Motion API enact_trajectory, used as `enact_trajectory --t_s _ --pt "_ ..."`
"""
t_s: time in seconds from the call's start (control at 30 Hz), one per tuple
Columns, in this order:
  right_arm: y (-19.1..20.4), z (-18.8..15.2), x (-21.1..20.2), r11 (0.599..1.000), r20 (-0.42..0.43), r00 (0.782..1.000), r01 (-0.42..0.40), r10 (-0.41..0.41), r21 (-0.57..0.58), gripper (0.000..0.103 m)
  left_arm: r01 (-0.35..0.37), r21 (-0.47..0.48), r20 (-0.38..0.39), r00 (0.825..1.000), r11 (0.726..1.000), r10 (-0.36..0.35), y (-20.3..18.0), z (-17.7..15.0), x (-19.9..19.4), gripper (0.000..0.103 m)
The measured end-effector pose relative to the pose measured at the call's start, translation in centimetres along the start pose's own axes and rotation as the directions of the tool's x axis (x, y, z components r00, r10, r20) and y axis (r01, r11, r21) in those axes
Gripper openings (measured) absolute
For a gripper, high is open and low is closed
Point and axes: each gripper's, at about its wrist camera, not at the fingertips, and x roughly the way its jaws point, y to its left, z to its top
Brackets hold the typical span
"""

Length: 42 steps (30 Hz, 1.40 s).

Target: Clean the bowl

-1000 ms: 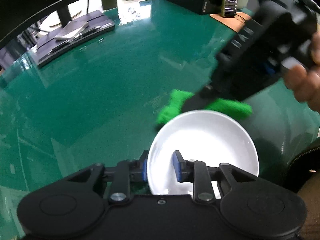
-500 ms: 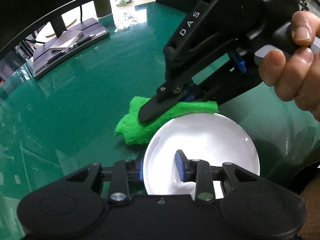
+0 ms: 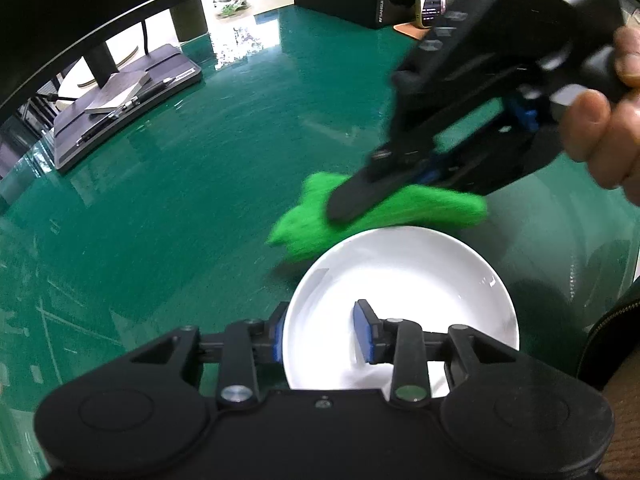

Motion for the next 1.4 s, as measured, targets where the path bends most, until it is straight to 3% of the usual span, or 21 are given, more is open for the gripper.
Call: enact_trajectory --t_s 0.2,0.53,0.97,1.27,1.4 --pt "1.4 0.2 1.7 0.998 -0.043 0.999 0.012 -0.014 -0.056 0.008 -0.015 -0.020 0.008 1.000 1.000 0.015 -0.1 -0.1 0.0 0.035" --pt "-2.0 -0.9 -3.3 0.999 0.048 0.999 0.009 -0.011 0.042 0.008 0.001 0.042 0.010 1.000 0.999 -0.002 -0.5 0.2 0.2 0.038" --pt "0.9 -0.1 1.4 0.999 -0.053 0.999 0.006 -0.008 -0.044 0.007 -0.009 0.009 0.013 1.000 1.000 0.009 -0.7 0.1 0.5 0.040" --pt "-2.2 -0.6 -2.7 0.999 0.033 0.999 0.028 -0.030 0.044 0.008 -0.004 0.062 0.018 1.000 0.998 0.003 -1.2 0.4 0.7 0.042" --pt "-2.3 -0.8 -2.6 0.998 0.042 0.998 0.036 -0.038 0.051 0.008 -0.002 0.068 0.020 1.000 0.998 0.001 -1.1 0.4 0.8 0.043"
